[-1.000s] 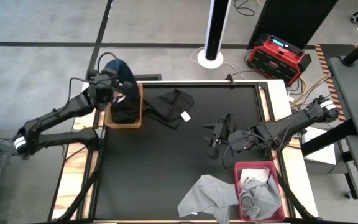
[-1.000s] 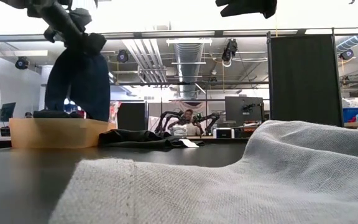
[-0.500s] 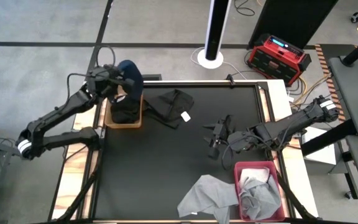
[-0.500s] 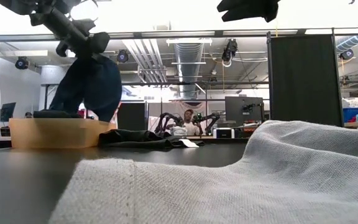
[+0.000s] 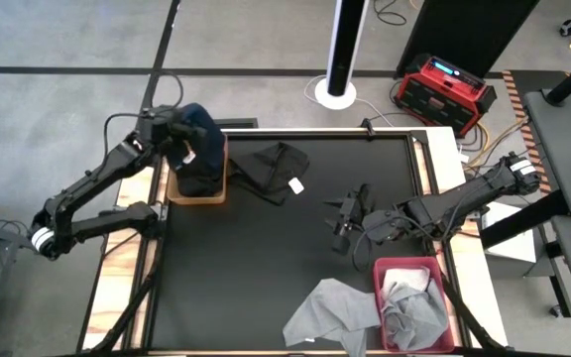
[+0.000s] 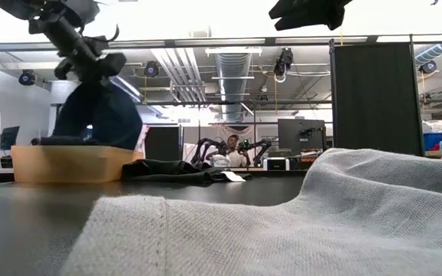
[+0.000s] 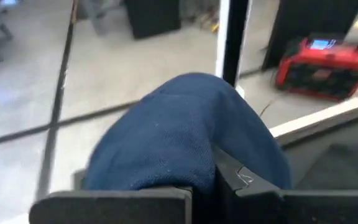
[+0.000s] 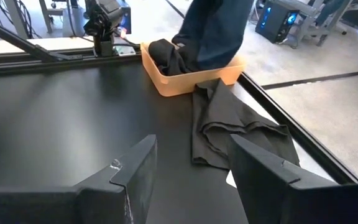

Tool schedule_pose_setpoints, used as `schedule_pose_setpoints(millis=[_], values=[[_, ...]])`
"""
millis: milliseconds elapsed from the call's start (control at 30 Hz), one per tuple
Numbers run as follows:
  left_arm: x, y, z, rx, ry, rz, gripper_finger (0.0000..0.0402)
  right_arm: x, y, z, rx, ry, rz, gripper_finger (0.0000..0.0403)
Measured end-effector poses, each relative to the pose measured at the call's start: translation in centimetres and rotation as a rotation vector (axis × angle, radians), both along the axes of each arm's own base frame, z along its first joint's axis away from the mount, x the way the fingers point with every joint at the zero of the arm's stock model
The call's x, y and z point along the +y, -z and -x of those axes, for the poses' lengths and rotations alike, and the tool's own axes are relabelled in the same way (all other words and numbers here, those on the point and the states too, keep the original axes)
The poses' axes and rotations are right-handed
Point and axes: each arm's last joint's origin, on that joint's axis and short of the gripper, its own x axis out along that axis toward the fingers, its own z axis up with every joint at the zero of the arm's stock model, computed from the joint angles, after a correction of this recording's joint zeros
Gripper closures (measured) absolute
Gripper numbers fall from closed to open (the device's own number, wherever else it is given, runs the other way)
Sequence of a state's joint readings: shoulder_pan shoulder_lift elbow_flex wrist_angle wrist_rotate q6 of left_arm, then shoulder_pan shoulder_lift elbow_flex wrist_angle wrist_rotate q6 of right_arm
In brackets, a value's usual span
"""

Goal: Sort towels by color in basket
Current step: Put the dark blue towel into the orange bin

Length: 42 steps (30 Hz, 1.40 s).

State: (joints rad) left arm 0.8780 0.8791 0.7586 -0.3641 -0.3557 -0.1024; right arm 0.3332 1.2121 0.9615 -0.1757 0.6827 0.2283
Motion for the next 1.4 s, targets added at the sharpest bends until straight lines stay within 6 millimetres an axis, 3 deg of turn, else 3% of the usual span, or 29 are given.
schedule_pose_setpoints(millis=[333,500,667,933,1400], values=[[-0.1,0.9,0.1,0.063,-0.011,0.07,0.0401,-0.5,0.0,-0.1,-0.005,0.018,-0.002,0.0213],[0.4,1.3,-1.1,-0.033,0.178,0.136,0.0401,-0.6,-0.1,-0.2,-0.008,0.022,-0.002,0.0213],[1.4,1.8,-1.9,-0.055,0.214,0.139,0.0401,-0.6,-0.1,-0.2,-0.008,0.023,-0.003,0.0213],[1.8,3.6,-0.9,0.257,-0.013,0.29,0.0401,-0.6,-0.1,-0.2,-0.008,0.023,-0.003,0.0213],[3.6,7.4,-2.4,0.4,0.012,0.447,0.0401,-0.7,0.0,-0.2,-0.008,0.026,-0.003,0.0213]])
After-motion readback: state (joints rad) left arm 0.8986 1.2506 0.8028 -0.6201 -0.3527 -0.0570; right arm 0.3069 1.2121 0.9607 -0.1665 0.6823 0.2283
